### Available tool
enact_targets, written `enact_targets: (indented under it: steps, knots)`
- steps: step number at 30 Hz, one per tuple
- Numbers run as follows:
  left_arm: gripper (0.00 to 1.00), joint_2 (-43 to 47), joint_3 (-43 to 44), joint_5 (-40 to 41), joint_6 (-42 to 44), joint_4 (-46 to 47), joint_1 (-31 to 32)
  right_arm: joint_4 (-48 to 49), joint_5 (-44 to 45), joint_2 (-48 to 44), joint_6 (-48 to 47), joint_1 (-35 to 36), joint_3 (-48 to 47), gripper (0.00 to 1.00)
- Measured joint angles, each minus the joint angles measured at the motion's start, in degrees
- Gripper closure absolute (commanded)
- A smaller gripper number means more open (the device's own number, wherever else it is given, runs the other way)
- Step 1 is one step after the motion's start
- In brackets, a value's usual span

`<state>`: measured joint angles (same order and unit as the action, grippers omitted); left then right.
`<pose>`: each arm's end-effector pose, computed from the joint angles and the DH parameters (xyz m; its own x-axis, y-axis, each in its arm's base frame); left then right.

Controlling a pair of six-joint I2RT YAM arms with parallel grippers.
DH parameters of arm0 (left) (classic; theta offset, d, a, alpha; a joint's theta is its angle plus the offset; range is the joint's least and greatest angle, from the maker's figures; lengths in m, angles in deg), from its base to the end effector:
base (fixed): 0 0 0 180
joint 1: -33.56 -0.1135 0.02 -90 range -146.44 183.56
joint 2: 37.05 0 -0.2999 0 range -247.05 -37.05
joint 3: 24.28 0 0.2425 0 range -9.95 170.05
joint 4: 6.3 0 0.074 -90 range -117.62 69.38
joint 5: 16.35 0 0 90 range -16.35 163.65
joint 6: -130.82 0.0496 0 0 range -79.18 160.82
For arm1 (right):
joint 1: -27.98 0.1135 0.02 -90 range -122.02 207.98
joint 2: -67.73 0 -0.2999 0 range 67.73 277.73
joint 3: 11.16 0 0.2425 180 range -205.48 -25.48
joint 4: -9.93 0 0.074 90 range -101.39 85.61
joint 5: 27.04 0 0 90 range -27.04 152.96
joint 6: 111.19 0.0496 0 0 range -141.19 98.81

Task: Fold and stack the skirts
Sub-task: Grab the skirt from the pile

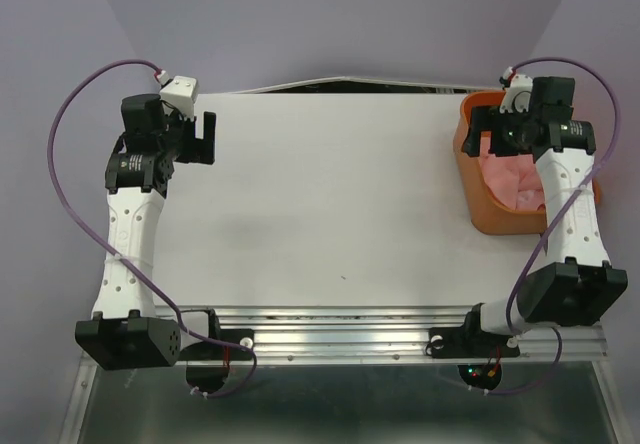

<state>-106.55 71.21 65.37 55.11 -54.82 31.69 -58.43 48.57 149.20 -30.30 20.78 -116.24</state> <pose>0.2467 0.0009 0.4535 -0.3463 0.2331 -0.9087 0.1921 0.9657 0.1745 0.2837 -0.0234 0.4213 -0.6812 -0.0685 -0.7289 -0.1636 0.9847 0.0603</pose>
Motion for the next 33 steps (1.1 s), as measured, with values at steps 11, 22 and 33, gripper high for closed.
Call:
enact_targets:
  steps: [11,22,33]
  knots:
    - [0.02,-0.2,0.1,2.0,0.4,-0.5,0.0,2.0,8.9,4.9,9.5,-10.4,-5.6,0.0]
    - [0.01,-5.5,5.7,2.1,-0.2,-2.3,0.0,3.1,22.7,12.4,15.9,-16.9,-5.1,0.0]
    - [0.02,-6.5,5.9,2.0,-0.9,-3.3,0.0,15.3,30.7,15.5,22.3,-17.4,1.8,0.24]
